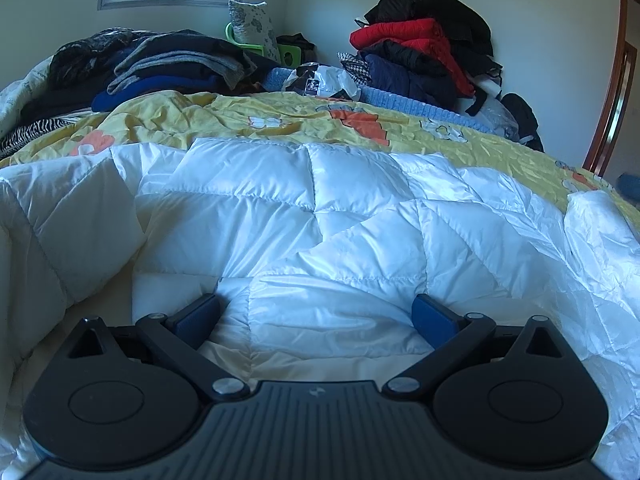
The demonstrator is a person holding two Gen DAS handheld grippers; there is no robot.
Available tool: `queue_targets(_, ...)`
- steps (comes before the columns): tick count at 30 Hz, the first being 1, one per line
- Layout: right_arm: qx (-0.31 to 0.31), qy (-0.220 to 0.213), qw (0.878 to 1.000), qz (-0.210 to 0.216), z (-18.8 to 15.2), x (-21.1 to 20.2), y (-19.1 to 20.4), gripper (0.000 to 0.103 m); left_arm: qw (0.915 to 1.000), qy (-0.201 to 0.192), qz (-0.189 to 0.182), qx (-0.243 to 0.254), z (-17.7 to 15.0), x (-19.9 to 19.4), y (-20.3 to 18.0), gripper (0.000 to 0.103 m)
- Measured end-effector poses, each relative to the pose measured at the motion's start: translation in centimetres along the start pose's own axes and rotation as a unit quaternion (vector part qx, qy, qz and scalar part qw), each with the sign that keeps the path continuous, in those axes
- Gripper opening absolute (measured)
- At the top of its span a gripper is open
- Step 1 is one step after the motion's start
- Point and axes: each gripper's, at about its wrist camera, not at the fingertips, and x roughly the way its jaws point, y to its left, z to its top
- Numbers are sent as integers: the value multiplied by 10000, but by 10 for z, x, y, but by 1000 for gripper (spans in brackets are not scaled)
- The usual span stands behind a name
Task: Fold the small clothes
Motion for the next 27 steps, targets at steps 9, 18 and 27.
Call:
queue_targets(9, 2087, 123, 9777, 175, -32, -41, -53, 82, 9996, -75, -166, -226, 0, -2, 7, 103)
queue_targets(18, 4962, -140, 8681, 67, -81, -57, -149, 56, 9993, -91, -205, -283, 1, -2, 9, 103)
queue_targets(27, 5788, 138, 8153, -42, -102, -44, -149, 52, 9993, -93, -212, -287, 0, -2, 9, 103)
